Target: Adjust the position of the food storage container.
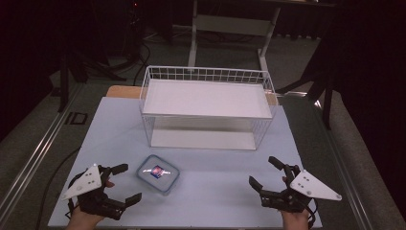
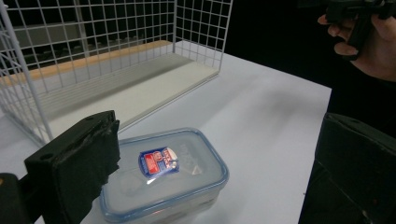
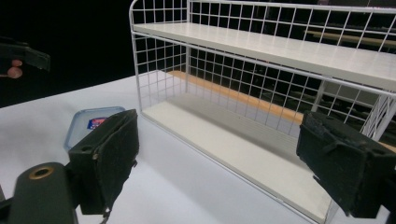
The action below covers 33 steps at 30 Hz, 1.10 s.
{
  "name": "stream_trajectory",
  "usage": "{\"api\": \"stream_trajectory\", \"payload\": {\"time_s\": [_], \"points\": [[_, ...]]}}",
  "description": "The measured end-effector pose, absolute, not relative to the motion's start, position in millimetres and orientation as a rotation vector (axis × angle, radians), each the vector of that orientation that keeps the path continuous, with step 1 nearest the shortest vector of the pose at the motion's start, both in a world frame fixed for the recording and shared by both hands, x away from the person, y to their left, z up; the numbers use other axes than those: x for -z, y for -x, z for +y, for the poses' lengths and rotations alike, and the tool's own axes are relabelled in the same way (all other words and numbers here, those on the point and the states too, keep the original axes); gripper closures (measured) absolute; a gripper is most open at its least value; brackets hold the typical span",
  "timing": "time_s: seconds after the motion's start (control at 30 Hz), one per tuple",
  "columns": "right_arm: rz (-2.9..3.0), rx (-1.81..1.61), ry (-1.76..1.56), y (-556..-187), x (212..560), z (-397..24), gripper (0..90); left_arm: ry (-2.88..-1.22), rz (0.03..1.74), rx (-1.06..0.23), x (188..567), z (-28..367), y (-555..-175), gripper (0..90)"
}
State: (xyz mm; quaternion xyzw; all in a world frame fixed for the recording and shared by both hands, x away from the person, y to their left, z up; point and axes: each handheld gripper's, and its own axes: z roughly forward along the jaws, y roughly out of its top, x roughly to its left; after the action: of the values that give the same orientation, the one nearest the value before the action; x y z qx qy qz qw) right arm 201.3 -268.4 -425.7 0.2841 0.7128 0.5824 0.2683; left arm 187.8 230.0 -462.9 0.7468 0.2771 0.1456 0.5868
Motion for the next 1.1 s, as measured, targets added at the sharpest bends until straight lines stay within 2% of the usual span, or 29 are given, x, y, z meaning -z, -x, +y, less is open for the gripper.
{"api": "stream_trajectory", "payload": {"time_s": [0.4,0.57,0.67,0.7,0.77,0.8,0.87,0.9,0.93,0.97,1.0,1.1], "points": [[1.95,-1.571,-0.739,-197,425,-260,12.5,-1.779,0.673,-0.338,458,232,-205,0.9],[1.95,-1.577,-0.753,-198,426,-260,12.5,-1.795,0.687,-0.341,458,242,-217,6.6],[1.951,-1.565,-0.752,-198,427,-259,12.6,-1.791,0.704,-0.342,461,248,-224,15.7],[1.951,-1.567,-0.753,-198,427,-259,12.5,-1.799,0.723,-0.348,462,249,-228,21.4],[1.949,-1.566,-0.75,-197,427,-258,12.6,-1.823,0.731,-0.363,466,250,-233,24.6],[1.949,-1.565,-0.741,-197,427,-258,12.6,-1.833,0.743,-0.37,468,250,-235,32.6],[1.949,-1.563,-0.738,-197,427,-258,12.6,-1.847,0.764,-0.377,472,252,-241,35.8],[1.953,-1.567,-0.737,-197,427,-257,12.6,-1.854,0.779,-0.384,474,252,-244,44.4],[1.953,-1.567,-0.737,-197,427,-257,12.6,-1.861,0.792,-0.386,476,253,-247,44.4],[1.955,-1.573,-0.738,-197,428,-257,12.6,-1.871,0.803,-0.393,478,253,-250,54.7],[1.955,-1.573,-0.738,-197,428,-257,12.6,-1.884,0.814,-0.404,480,254,-252,54.7],[1.961,-1.567,-0.744,-197,428,-256,12.6,-1.924,0.853,-0.419,487,255,-261,66.5]]}}
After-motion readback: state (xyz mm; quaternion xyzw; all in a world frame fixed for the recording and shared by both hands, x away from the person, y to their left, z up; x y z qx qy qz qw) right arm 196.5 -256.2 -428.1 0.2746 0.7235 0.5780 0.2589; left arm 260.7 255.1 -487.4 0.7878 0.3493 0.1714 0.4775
